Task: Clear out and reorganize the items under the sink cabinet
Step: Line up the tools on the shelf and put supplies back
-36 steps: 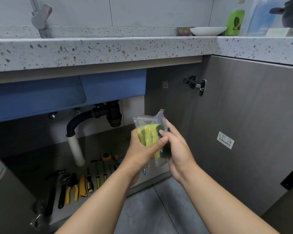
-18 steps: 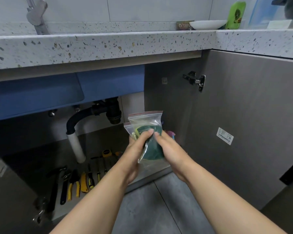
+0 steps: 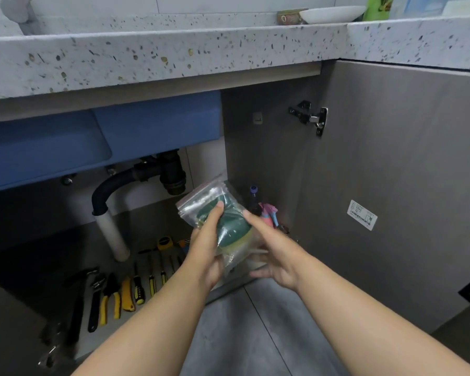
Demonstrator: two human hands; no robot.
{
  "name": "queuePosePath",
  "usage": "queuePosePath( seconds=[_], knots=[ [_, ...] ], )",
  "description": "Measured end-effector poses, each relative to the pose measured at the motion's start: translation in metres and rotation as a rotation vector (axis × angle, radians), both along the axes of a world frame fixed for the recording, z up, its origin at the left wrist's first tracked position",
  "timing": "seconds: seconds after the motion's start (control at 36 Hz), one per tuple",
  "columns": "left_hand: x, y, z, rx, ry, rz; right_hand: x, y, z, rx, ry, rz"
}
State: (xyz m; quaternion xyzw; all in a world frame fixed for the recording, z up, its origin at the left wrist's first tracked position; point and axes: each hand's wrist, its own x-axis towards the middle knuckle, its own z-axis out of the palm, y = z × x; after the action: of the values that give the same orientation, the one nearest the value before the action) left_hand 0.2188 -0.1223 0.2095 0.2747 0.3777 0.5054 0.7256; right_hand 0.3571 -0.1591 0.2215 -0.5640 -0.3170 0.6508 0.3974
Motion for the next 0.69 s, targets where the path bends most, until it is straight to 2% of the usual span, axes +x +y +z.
queuePosePath(
  seconds=[0.08,0.19,0.39,0.53,0.61,0.69],
  knots=[
    [0.01,0.013,-0.023,-0.11,-0.042,-0.002,-0.003,0.014,-0.023,-0.06,0.13,0.048],
    [0.023,0.032,-0.064,-0.23,-0.079,-0.021,-0.007,0.039,-0.062,-0.116,0.159,-0.209],
    [0.037,0.085,-0.141,-0.426,-0.067,-0.138,-0.007,0.079,-0.143,-0.095,0.217,-0.392],
    [0.038,0.124,-0.182,-0.458,0.135,-0.167,0.003,0.11,-0.182,-0.143,0.165,-0.441],
    [0.039,0.145,-0.196,-0.406,0.282,-0.116,0.008,0.13,-0.201,-0.172,0.126,-0.475],
    [0.041,0.163,-0.203,-0.321,0.505,-0.062,0.012,0.149,-0.217,-0.179,0.116,-0.504]
  ],
)
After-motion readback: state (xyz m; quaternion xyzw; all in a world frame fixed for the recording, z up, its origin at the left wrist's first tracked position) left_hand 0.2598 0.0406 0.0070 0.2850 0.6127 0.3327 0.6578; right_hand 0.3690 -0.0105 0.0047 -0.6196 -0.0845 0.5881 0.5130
